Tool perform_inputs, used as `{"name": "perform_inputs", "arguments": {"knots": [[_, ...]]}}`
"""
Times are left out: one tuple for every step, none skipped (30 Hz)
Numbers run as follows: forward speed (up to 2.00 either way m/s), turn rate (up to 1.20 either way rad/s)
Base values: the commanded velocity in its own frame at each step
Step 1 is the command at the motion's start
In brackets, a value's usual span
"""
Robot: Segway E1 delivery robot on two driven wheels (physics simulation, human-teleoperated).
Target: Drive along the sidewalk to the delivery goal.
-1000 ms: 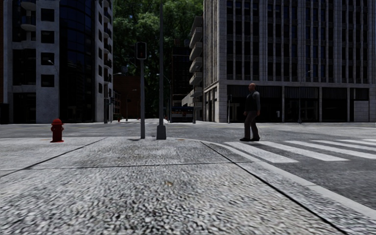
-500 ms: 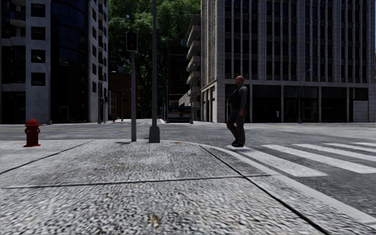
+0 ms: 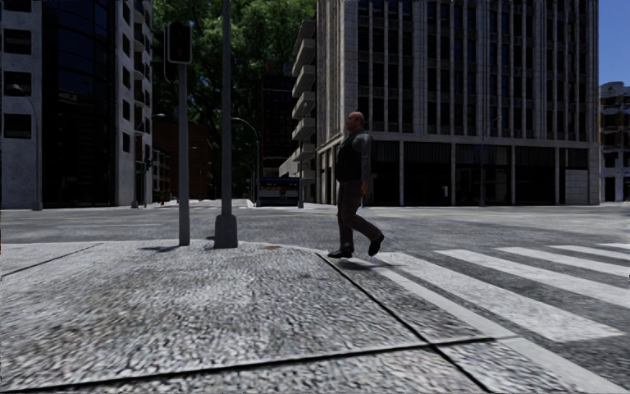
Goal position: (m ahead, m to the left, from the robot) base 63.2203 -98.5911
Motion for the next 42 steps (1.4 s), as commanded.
{"name": "perform_inputs", "arguments": {"knots": [[1.78,-0.42],[1.78,-0.42],[1.78,-0.43],[1.78,-0.43],[1.78,-0.45],[1.78,-0.47],[1.78,-0.47],[1.78,-0.47],[1.78,-0.47],[1.78,-0.47],[1.78,-0.47],[1.78,-0.47],[1.78,-0.47],[1.78,-0.47],[1.78,-0.47],[1.78,-0.47],[1.78,-0.48],[1.78,-0.49],[1.78,-0.49],[1.78,-0.51],[1.78,-0.53],[1.78,-0.53],[1.78,-0.53],[1.78,-0.53],[1.78,-0.53],[1.78,-0.53],[1.78,-0.53],[1.78,-0.53],[1.78,-0.53],[1.78,-0.53],[1.78,-0.53],[1.78,-0.53],[1.78,-0.53],[1.78,-0.53],[1.78,-0.53],[1.78,-0.53],[1.78,-0.53],[1.78,-0.53],[1.78,-0.53],[1.78,-0.54],[1.78,-0.54],[1.78,-0.55]]}}
